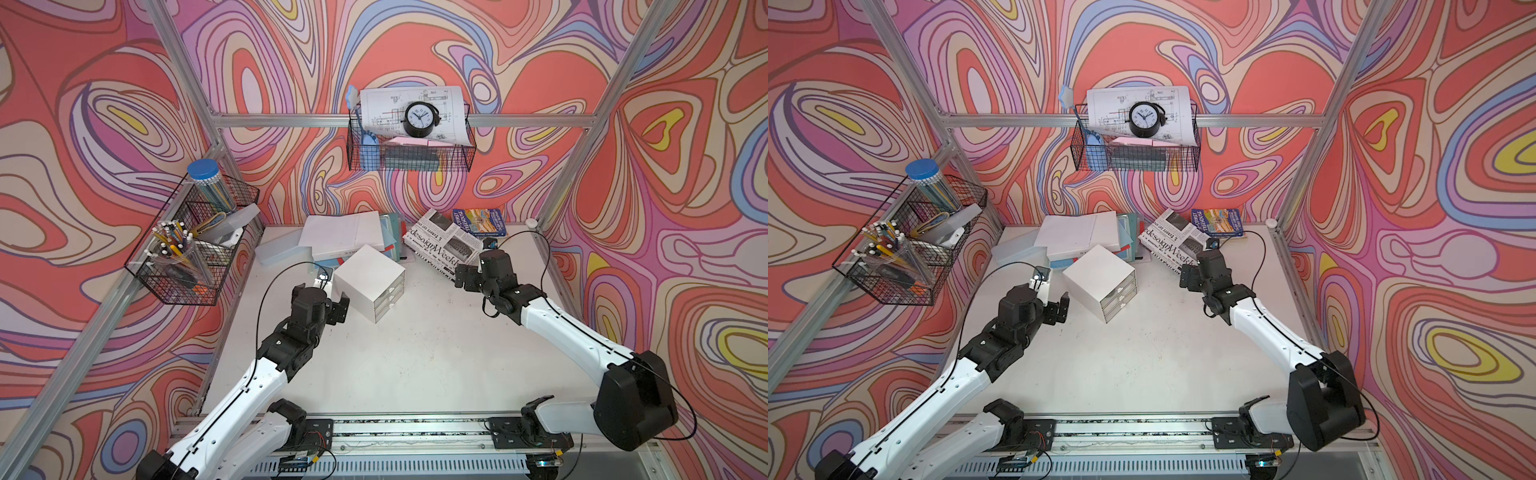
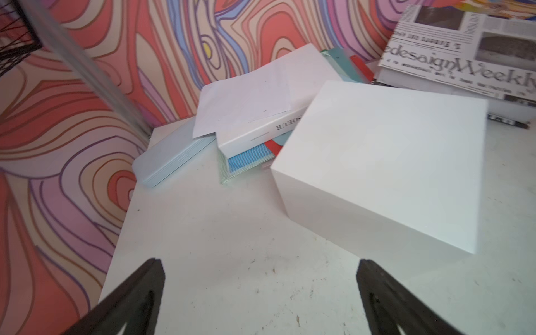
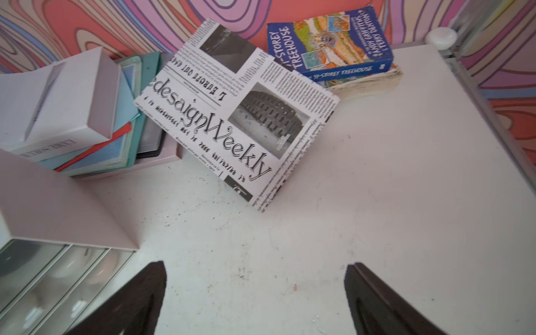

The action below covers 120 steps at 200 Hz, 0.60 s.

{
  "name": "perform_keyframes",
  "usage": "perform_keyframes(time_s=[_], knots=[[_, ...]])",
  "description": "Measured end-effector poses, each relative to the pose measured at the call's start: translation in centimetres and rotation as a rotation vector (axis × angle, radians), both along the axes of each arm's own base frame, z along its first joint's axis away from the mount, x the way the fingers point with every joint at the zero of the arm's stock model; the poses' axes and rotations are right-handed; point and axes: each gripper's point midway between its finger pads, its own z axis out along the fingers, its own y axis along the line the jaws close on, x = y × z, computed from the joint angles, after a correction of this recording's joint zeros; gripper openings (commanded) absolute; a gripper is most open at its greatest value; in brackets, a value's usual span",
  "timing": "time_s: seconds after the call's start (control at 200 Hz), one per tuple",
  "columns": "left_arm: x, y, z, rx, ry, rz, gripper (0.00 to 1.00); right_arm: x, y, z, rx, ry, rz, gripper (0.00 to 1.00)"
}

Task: Put the bluetooth earphones in the drawer according to color
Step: Reset both arms

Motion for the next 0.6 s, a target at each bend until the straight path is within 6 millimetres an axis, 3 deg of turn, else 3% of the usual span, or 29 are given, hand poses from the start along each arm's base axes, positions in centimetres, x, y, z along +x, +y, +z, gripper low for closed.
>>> perform_keyframes(time_s=[0.16, 0.31, 0.461, 0.601], knots=[[-0.8, 3.9, -1.5, -0.016, -0.066, 0.209, 0.98, 0.9, -3.3, 0.5, -0.089, -0.060, -0.122, 0.98], [-1.5, 6.8, -3.9, 0.012, -0.075, 0.342, 0.98, 0.5, -5.8, -1.6, -0.162, -0.103, -0.192, 0.98], [-1.6, 8.6, -6.1, 0.018, -0.112, 0.413, 0.99, -0.5, -7.0, -4.2, -0.233, -0.128, -0.202, 0.98], [-1.3, 10.6, -9.1, 0.009, -0.105, 0.470, 0.98, 0.6, -7.5, -4.6, -0.281, -0.185, -0.209, 0.98]])
